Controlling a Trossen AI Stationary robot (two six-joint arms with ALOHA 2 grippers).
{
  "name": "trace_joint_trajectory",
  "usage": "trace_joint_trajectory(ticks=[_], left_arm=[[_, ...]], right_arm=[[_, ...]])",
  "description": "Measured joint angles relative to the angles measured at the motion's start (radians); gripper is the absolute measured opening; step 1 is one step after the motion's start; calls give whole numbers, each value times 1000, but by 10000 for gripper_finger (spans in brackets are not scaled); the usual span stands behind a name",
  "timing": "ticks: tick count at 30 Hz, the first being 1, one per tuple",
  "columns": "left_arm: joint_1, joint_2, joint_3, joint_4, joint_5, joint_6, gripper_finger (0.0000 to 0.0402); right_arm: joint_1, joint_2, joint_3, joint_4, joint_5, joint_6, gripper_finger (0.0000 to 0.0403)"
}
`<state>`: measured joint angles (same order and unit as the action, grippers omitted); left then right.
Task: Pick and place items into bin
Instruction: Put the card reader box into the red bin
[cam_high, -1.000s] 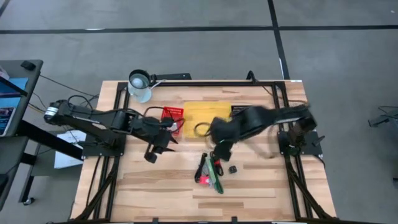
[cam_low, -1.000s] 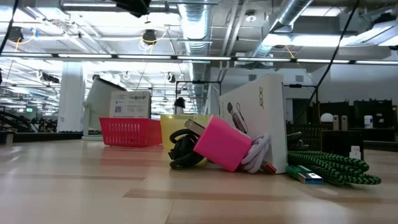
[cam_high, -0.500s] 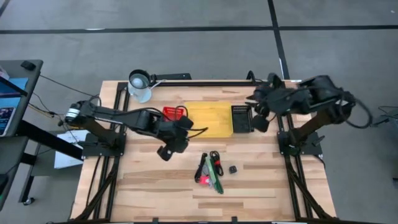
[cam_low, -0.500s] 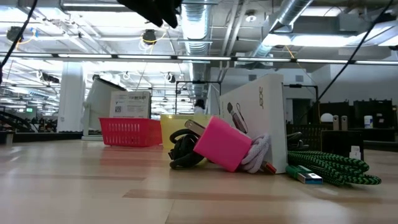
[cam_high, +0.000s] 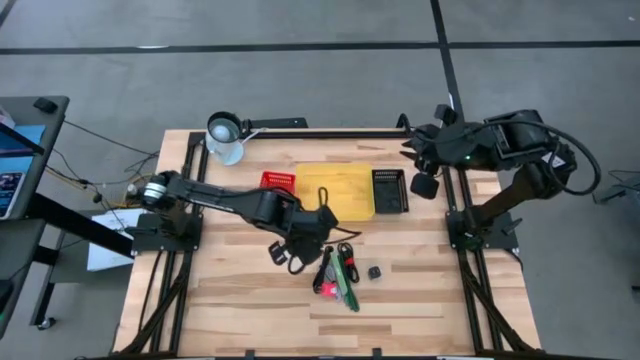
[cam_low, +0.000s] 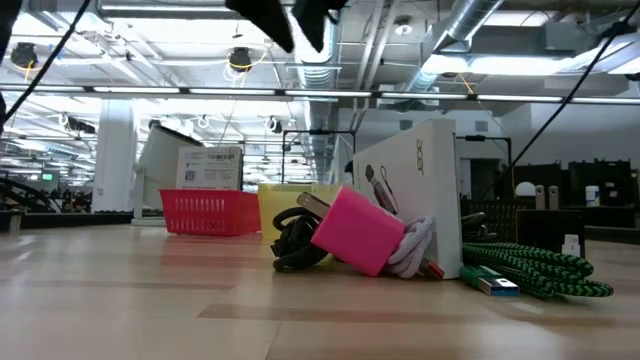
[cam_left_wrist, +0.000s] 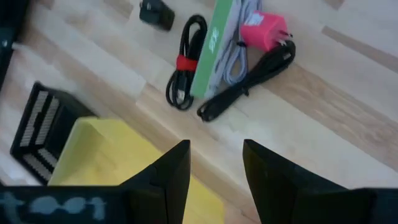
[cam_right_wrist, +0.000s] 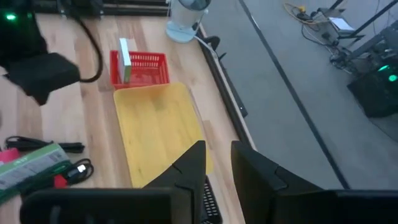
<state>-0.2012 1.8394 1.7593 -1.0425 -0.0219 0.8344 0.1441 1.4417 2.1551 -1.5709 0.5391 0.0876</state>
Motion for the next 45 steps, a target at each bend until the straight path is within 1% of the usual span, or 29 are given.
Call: trace_joint_trajectory(ticks=[7, 12, 17, 22, 24, 31, 40, 45], left_arm=[[-16, 111, 137, -44, 41, 64, 139], [-16, 168, 187, -48, 40, 99, 139], [-9, 223, 235, -50, 37, 102, 139], [12, 248, 240, -30, 43, 122, 139], [19, 266, 241, 3, 41, 124, 139], [22, 291, 241, -2, 34, 107, 140], [-8, 300, 238, 7, 33, 90, 140], [-29, 319, 237, -2, 5, 80, 140]], right_arm=[[-30, -3, 0, 0, -2, -48, 71], [-42, -13, 0, 0, -7, -70, 71], [-42, -16, 0, 0, -7, -84, 71], [-42, -16, 0, 0, -7, -93, 71], [-42, -16, 0, 0, -8, -96, 71], [-42, -16, 0, 0, -18, -89, 71], [-42, -15, 0, 0, -19, -89, 71], [-42, -15, 0, 0, -19, -89, 71]])
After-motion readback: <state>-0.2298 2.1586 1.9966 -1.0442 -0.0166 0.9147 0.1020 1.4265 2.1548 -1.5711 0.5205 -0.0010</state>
